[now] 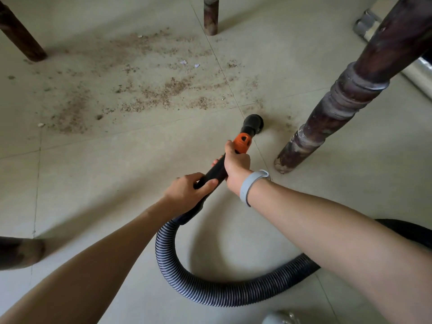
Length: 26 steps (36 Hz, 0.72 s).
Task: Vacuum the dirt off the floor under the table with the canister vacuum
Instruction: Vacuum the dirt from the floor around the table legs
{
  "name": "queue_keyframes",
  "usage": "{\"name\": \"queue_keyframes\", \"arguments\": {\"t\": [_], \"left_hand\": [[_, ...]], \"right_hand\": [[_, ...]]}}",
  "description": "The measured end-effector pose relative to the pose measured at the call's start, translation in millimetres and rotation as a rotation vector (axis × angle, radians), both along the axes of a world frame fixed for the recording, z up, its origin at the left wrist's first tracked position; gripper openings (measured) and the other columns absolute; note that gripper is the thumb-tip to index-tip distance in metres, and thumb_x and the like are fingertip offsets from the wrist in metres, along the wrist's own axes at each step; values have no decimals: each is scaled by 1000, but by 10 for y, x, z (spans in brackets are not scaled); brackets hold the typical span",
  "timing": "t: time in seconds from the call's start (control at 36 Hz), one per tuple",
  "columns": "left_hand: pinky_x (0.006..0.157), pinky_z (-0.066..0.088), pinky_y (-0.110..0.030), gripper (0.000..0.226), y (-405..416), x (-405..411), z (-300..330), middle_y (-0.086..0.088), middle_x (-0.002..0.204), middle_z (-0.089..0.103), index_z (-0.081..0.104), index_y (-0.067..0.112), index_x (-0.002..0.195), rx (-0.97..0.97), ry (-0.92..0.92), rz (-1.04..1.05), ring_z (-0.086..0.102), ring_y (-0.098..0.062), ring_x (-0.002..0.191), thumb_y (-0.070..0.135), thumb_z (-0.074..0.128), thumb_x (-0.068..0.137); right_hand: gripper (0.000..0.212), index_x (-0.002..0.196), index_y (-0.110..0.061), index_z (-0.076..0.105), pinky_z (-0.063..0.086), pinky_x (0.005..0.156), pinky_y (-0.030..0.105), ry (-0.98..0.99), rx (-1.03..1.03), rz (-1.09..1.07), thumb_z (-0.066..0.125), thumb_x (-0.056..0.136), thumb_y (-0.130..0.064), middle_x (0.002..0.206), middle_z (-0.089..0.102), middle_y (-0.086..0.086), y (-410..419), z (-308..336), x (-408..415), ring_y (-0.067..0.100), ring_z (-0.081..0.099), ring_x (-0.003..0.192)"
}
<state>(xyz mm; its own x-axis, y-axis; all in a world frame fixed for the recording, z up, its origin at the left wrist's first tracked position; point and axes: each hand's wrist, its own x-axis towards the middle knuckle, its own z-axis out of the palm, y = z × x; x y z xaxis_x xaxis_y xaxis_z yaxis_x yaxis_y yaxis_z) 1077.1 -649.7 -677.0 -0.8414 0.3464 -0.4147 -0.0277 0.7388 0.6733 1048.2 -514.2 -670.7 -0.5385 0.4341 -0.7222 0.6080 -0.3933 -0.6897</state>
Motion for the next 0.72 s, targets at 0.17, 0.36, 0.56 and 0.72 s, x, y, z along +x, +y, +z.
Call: {"name": "queue_keyframes", "arguments": {"t": [0.17,0.36,0.56,0.72], "left_hand": [[78,49,-33,34,166,-11,-12,0,83,69,59,26,85,-107,18,-92,62,-20,85,57,48,89],[77,50,-31,33,115,-1,-27,11,72,64,49,33,69,-160,5,-171,60,-16,82,61,48,87],[84,51,-37,39,220,-116,4,8,79,68,55,30,82,-168,33,-101,62,-20,87,67,44,85],[78,51,-34,41,205,-34,139,11,75,68,57,27,90,-222,82,-124,62,-18,84,65,44,87]], "right_hand": [[48,113,-8,51,56,63,30,-83,74,-151,47,93,-52,64,64,2,169,-33,132,17,65,57],[56,110,-10,53,54,87,39,-141,171,-174,39,92,-61,67,67,-1,223,-108,171,22,68,77],[52,117,-7,50,52,59,26,-18,35,-173,45,94,-54,73,65,3,279,54,35,17,65,62],[38,94,-6,50,57,68,32,35,-86,-210,52,95,-44,69,57,3,274,106,102,17,62,58]]}}
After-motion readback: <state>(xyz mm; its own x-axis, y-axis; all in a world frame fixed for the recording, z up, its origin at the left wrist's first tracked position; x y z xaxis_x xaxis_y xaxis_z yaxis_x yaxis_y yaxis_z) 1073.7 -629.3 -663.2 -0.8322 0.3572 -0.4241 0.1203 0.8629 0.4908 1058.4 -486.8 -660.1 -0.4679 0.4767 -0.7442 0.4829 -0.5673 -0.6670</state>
